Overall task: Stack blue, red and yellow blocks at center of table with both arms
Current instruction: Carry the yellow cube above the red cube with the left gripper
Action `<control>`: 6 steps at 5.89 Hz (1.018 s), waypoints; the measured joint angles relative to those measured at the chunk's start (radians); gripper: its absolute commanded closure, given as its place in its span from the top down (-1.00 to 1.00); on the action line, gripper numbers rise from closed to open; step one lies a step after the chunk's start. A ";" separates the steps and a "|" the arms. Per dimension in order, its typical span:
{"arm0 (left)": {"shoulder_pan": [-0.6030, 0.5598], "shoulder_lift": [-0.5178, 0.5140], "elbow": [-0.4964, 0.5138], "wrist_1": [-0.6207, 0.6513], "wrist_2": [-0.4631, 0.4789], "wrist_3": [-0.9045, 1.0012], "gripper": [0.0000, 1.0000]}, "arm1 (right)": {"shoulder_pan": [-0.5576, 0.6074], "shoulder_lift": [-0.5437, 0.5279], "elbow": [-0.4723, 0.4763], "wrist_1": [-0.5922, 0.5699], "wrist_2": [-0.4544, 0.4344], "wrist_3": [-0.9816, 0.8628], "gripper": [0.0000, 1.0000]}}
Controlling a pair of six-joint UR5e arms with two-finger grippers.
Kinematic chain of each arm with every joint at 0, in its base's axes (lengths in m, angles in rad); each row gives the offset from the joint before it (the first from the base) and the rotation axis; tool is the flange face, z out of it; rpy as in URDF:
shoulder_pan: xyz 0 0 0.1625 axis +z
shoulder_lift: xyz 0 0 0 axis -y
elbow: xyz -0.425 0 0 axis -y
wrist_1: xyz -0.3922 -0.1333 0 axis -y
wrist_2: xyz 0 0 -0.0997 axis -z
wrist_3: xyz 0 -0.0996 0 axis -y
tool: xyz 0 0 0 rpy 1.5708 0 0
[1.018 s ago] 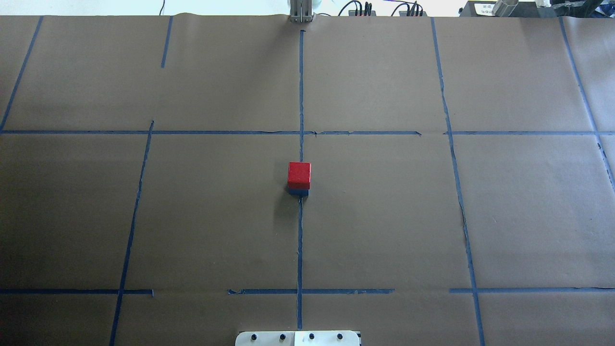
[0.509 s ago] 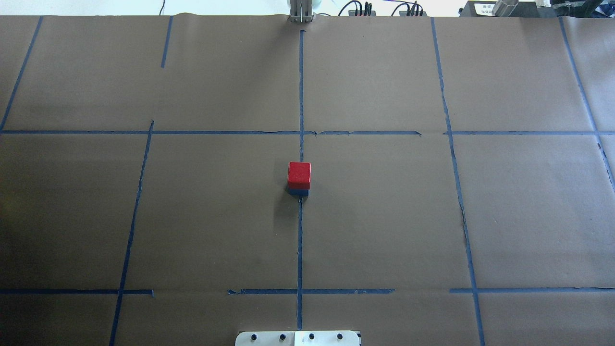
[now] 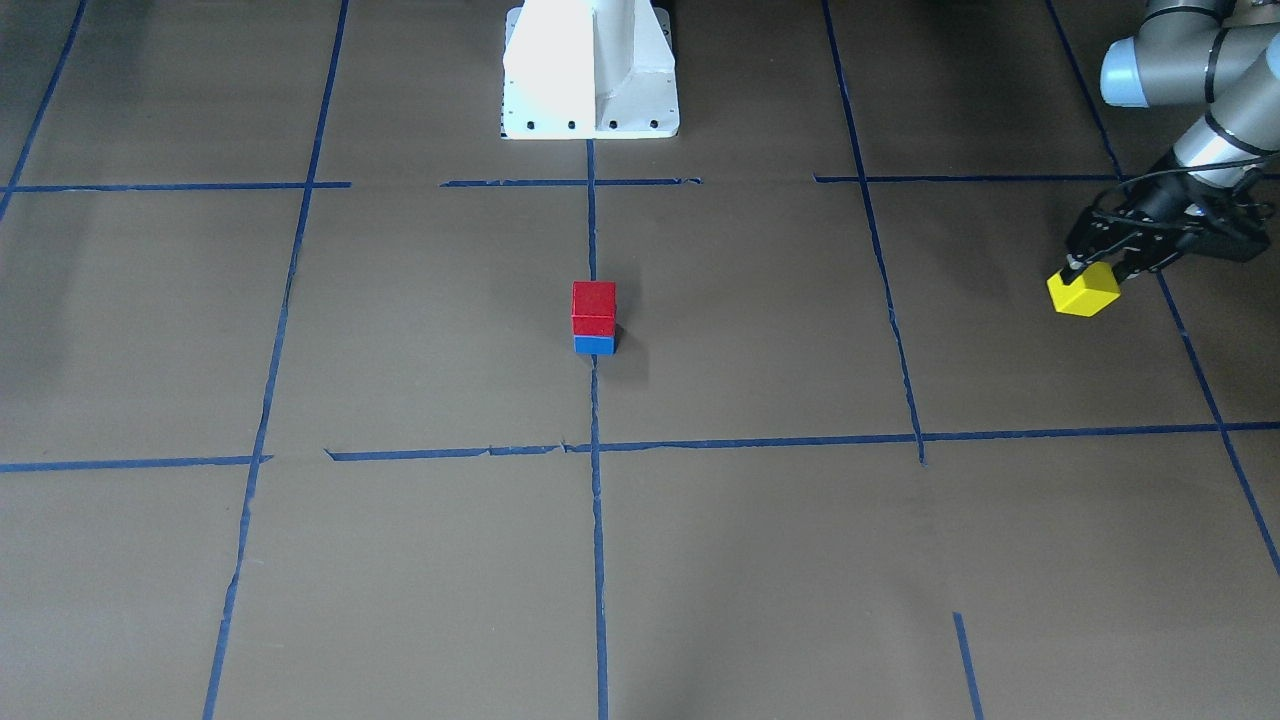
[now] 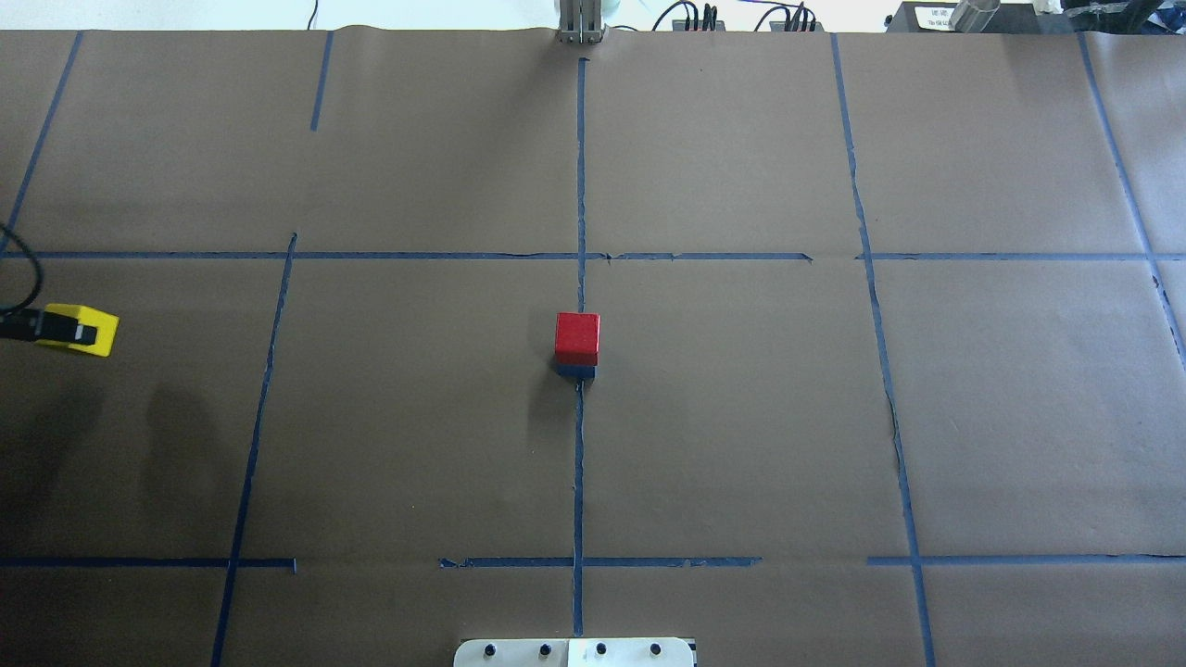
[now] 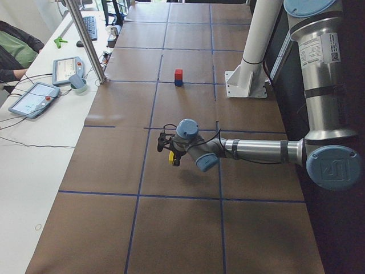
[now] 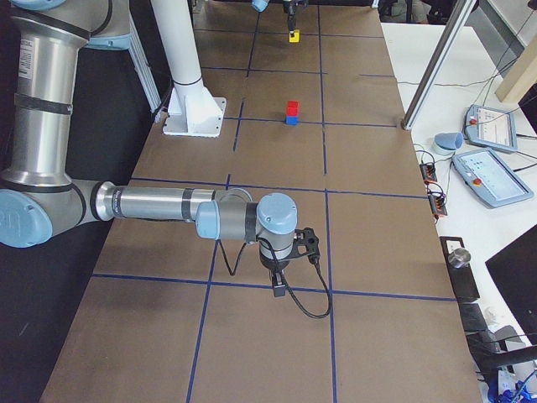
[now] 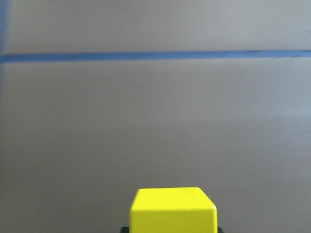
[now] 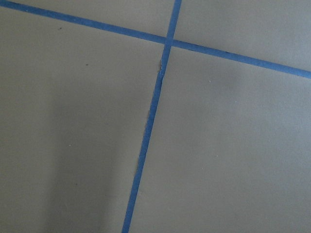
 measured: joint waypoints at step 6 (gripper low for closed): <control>0.347 -0.804 -0.062 0.906 0.292 -0.079 -0.93 | 0.000 0.000 0.001 0.000 0.002 0.003 1.00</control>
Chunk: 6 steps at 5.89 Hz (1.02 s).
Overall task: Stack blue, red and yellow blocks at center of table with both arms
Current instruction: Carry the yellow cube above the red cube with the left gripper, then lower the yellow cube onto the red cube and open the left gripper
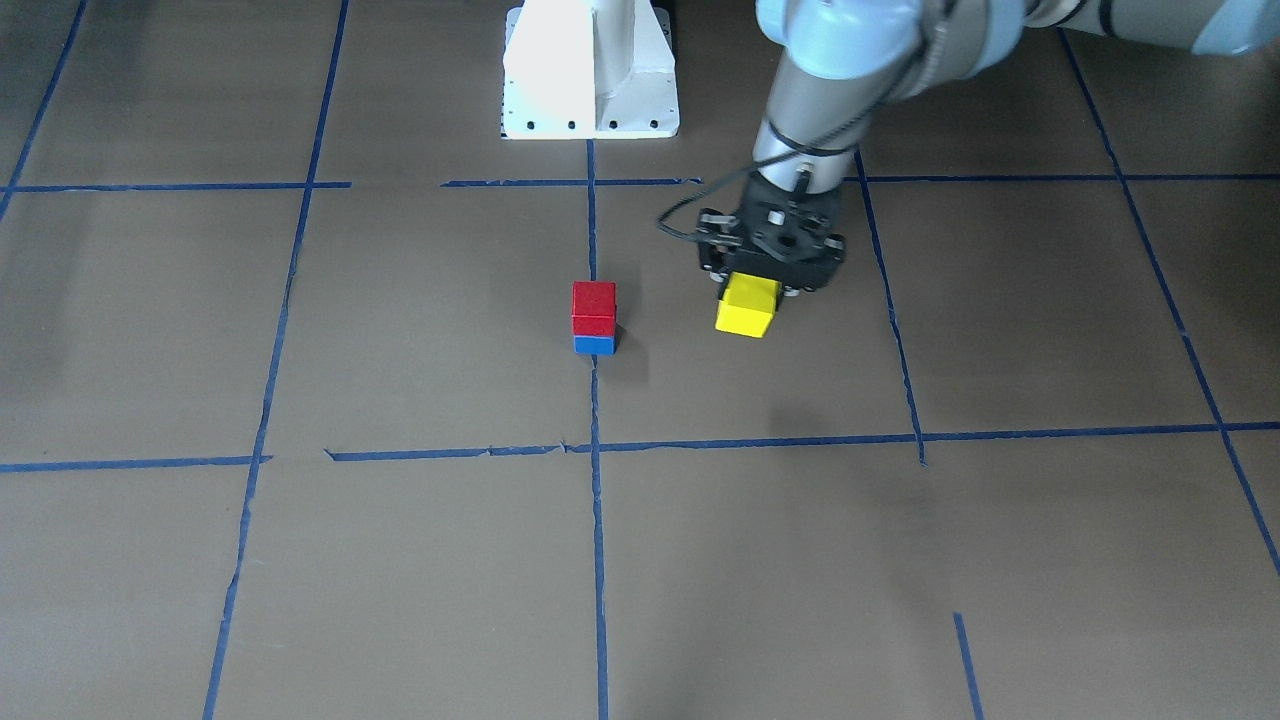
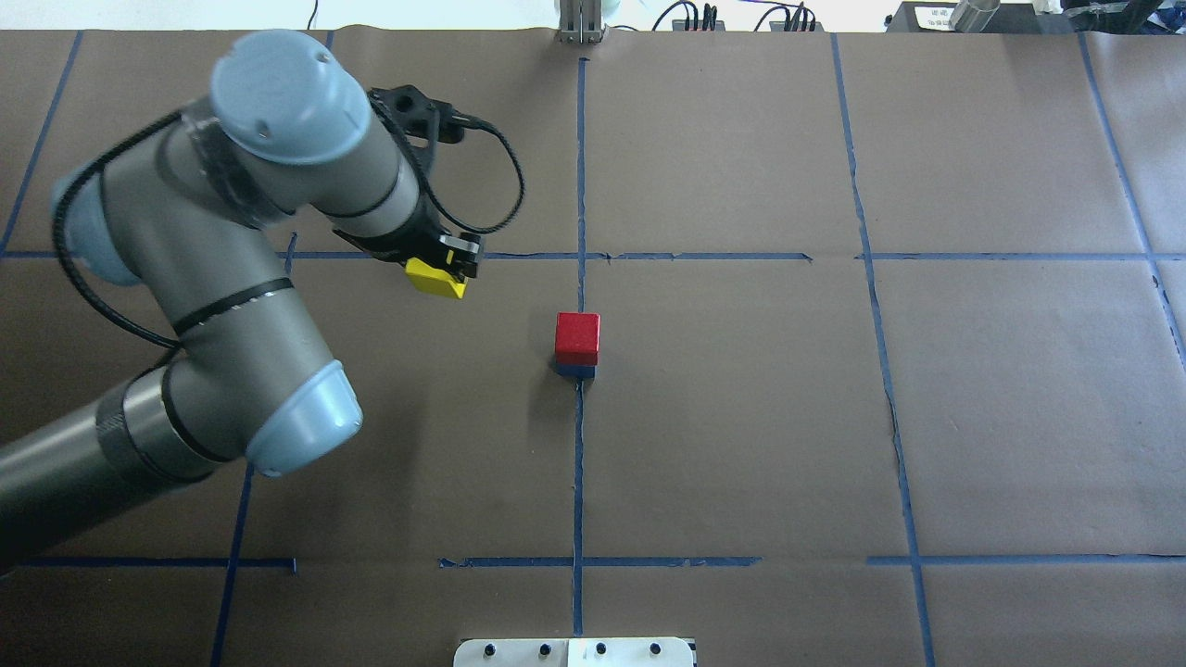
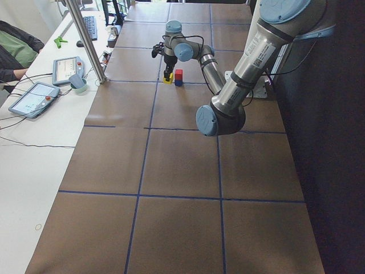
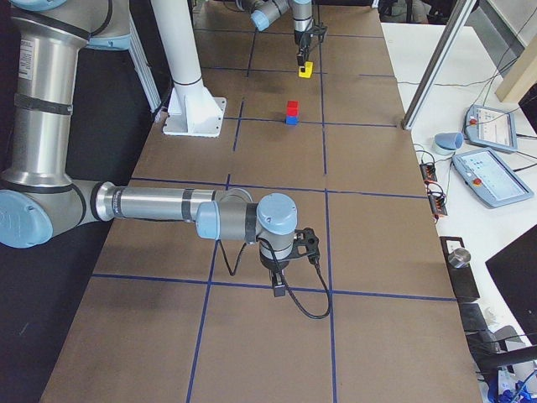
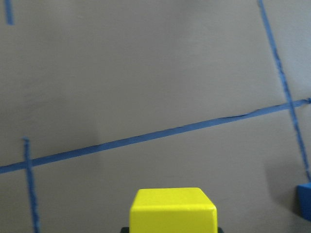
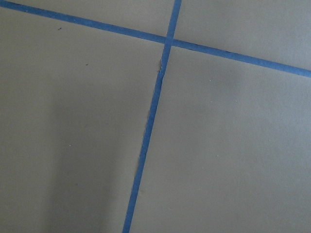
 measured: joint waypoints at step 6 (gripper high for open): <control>0.149 -0.257 0.245 0.056 0.121 -0.093 -0.75 | 0.000 0.000 -0.001 0.000 0.000 0.001 1.00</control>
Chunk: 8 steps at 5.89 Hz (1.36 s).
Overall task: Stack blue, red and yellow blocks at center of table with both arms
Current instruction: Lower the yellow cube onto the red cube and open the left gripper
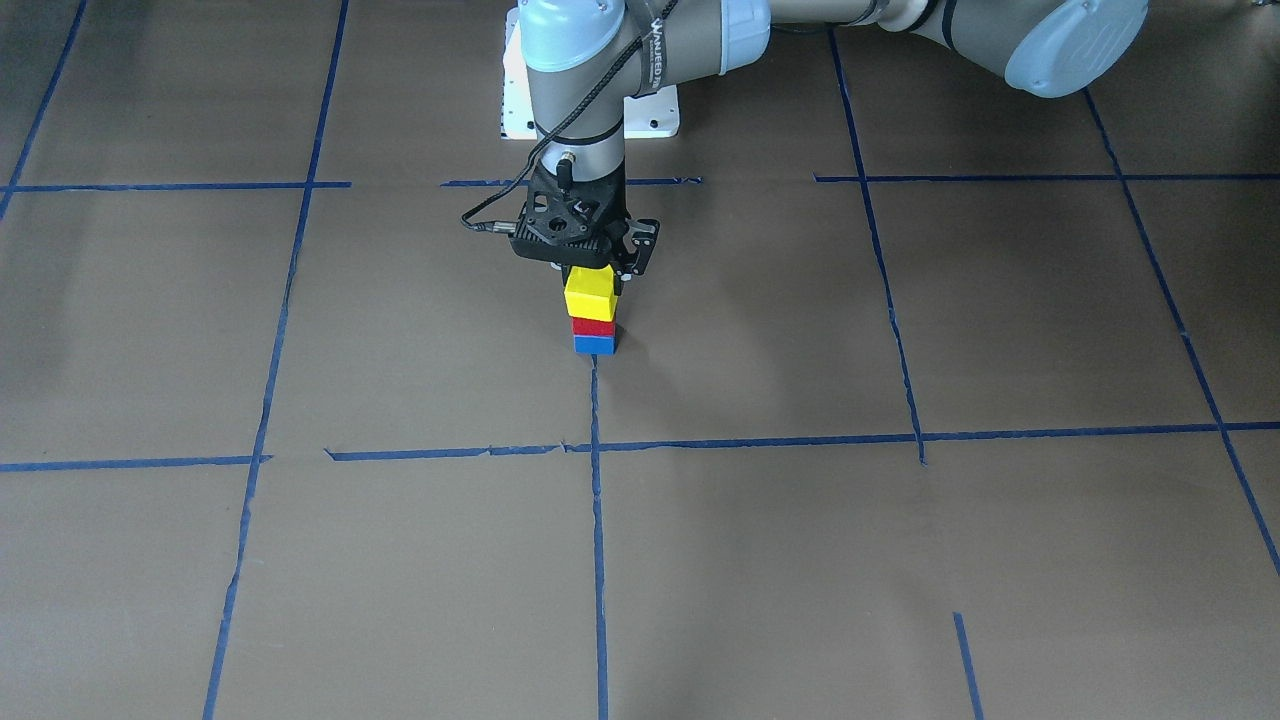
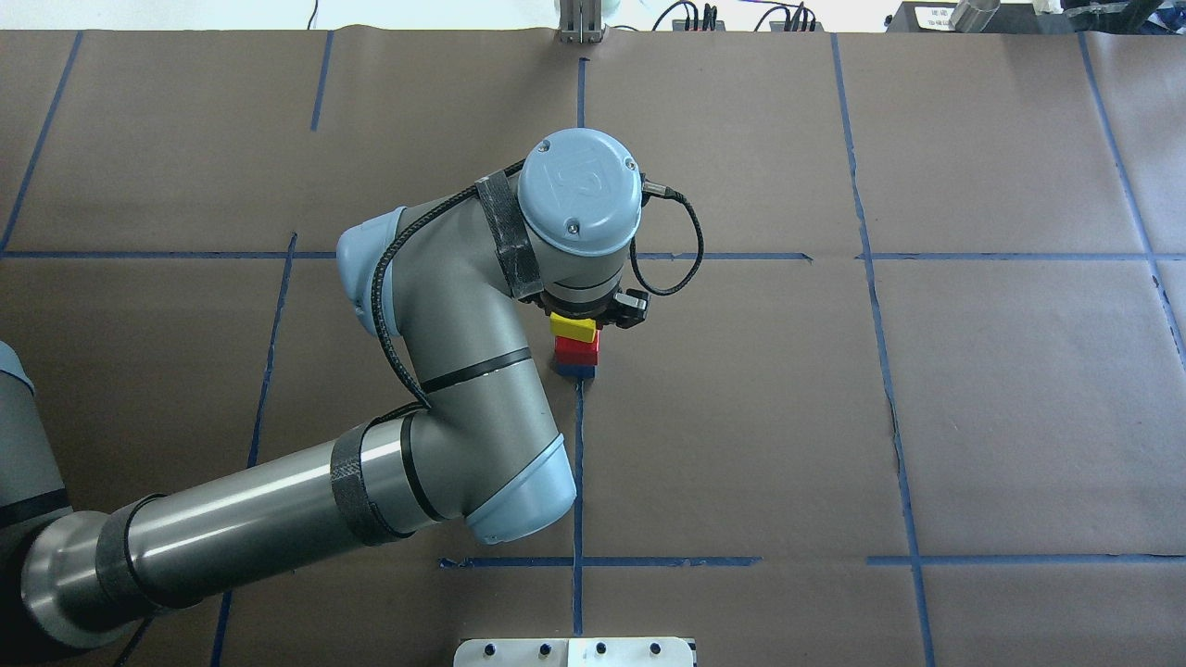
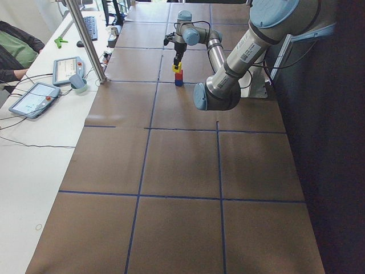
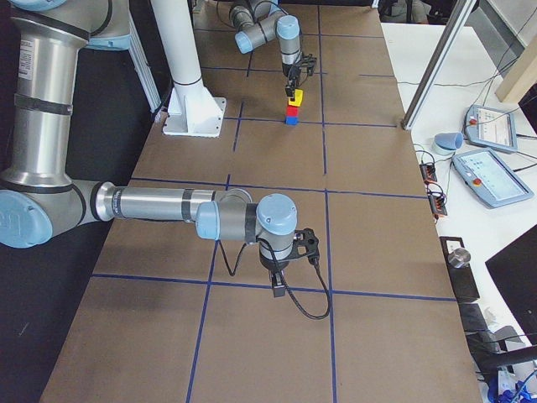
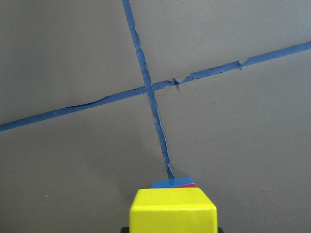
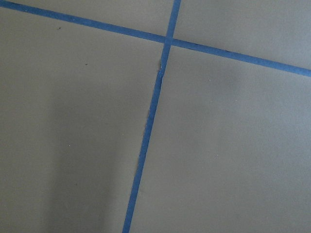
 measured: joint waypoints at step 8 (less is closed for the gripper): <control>0.009 0.009 0.002 -0.003 -0.023 -0.069 -0.24 | 0.000 0.000 0.000 0.000 0.000 -0.001 1.00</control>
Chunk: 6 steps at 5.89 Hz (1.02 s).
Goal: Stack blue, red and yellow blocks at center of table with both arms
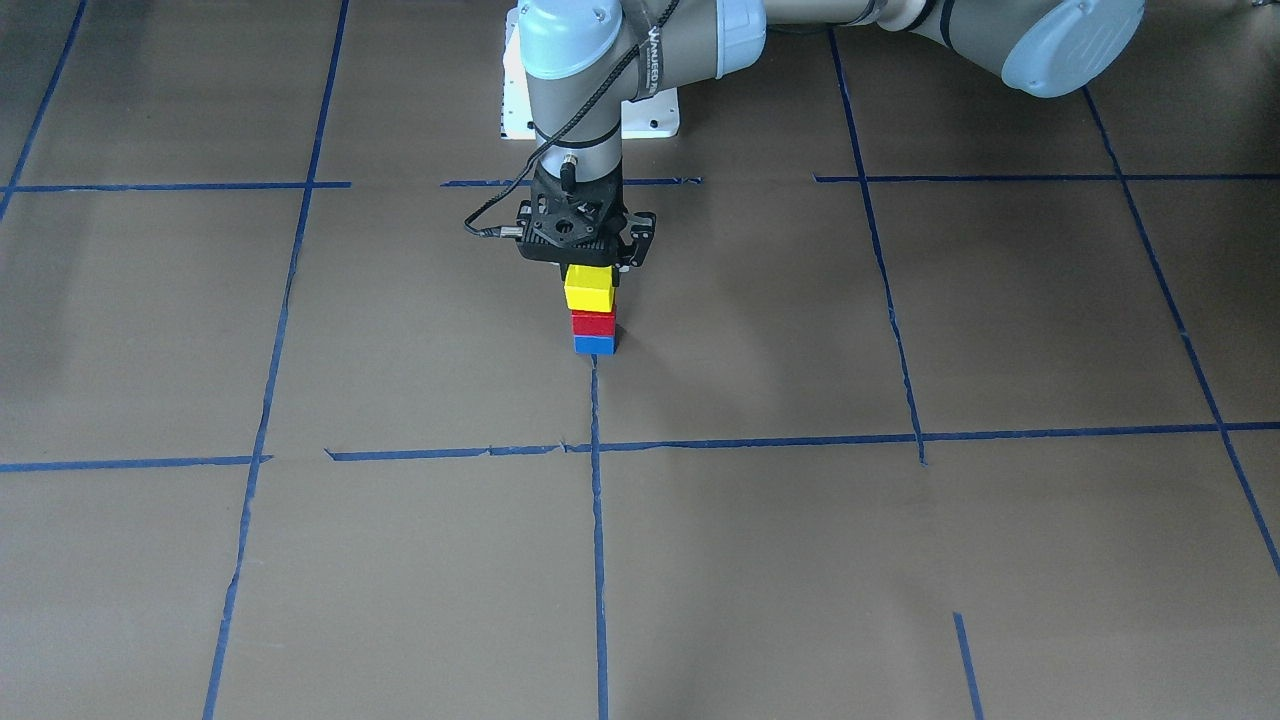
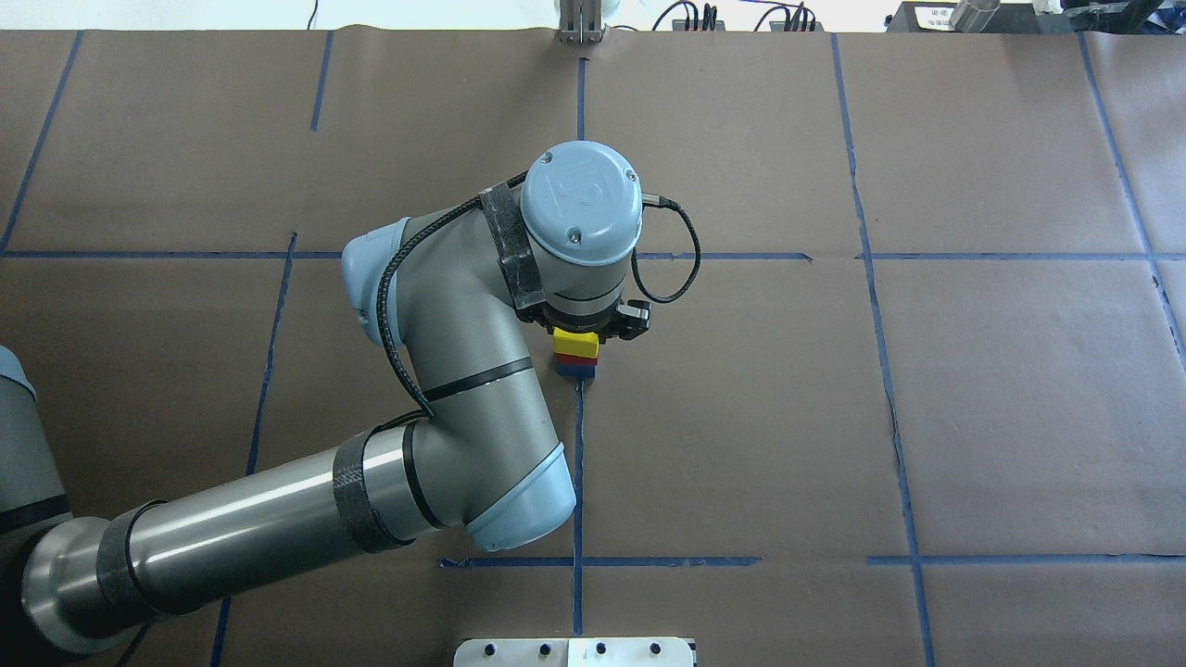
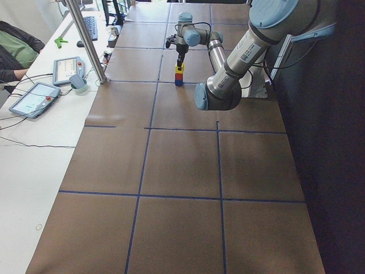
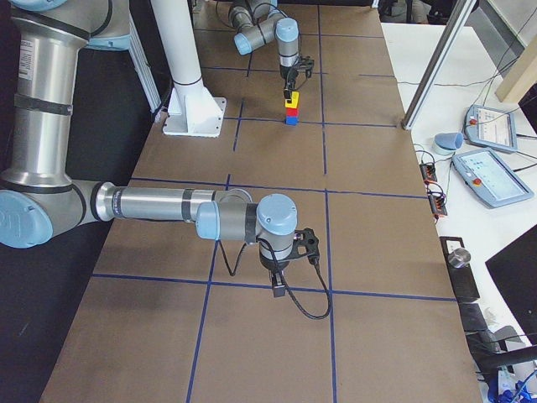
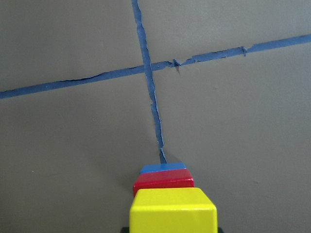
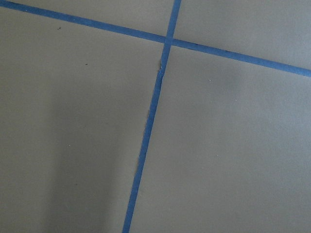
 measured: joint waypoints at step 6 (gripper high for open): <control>-0.012 0.006 -0.029 -0.006 -0.003 0.003 0.99 | 0.000 0.000 0.000 0.000 0.000 0.000 1.00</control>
